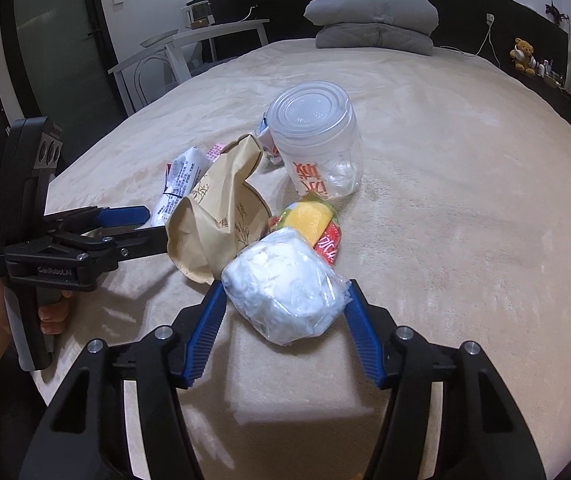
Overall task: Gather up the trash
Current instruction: 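Grasp the white snack packet with the left tool while the right tool grasps a white bundle, then carry both held items off the bed down toward the clear bag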
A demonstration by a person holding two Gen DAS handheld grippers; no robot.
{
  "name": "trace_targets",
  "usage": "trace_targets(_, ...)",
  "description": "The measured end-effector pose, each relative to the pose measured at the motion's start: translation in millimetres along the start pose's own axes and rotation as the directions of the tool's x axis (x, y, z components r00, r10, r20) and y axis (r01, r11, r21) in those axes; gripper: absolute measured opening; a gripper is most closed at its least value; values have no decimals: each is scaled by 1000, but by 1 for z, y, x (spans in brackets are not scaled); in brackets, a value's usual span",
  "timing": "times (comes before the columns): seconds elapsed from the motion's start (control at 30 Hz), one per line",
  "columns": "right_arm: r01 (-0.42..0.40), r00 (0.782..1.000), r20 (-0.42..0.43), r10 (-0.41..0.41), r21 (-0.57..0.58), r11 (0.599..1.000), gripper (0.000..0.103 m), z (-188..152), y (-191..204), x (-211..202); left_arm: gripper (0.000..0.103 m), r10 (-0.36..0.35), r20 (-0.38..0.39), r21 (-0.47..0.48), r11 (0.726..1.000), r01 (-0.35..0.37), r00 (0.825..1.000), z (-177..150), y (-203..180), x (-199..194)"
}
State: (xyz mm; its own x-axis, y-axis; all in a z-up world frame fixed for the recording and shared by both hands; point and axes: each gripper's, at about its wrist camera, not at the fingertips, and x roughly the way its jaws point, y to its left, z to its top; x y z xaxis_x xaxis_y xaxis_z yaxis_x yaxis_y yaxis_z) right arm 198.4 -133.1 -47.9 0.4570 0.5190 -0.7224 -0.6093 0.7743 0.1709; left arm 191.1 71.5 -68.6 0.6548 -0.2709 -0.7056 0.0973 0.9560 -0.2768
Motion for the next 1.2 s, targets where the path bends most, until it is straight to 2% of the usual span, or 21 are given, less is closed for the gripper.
trace_targets(0.07, 2, 1000, 3, -2, 2, 1000, 60, 1, -1, -1, 91, -14, 6, -4, 1000, 14, 1000, 3, 1, 2)
trace_targets(0.17, 6, 1000, -2, -6, 3, 1000, 60, 0, -2, 0, 80, -20, 10, 14, 1000, 20, 1000, 6, -1, 4)
trace_targets(0.23, 9, 1000, -2, -9, 2, 1000, 60, 0, -3, -1, 55, -22, 1, 27, 999, 22, 1000, 8, -2, 8)
trace_targets(0.3, 12, 1000, -1, -12, -1, 1000, 60, 0, -3, -1, 44, -15, 0, 36, 999, 15, 1000, 9, -3, 9)
trace_targets(0.67, 25, 999, 22, -26, 29, 999, 60, -9, -6, -17, 43, 0, 48, 59, 998, -3, 999, -4, -16, -16)
trace_targets(1.0, 36, 998, 41, -39, 72, 997, 60, -40, -7, -49, 43, 53, 52, 84, 995, -57, 997, -37, -30, -48)
trace_targets(1.2, 35, 997, 66, -39, 70, 997, 60, -57, 1, -70, 43, 55, 63, 85, 995, -60, 996, -58, -39, -69)
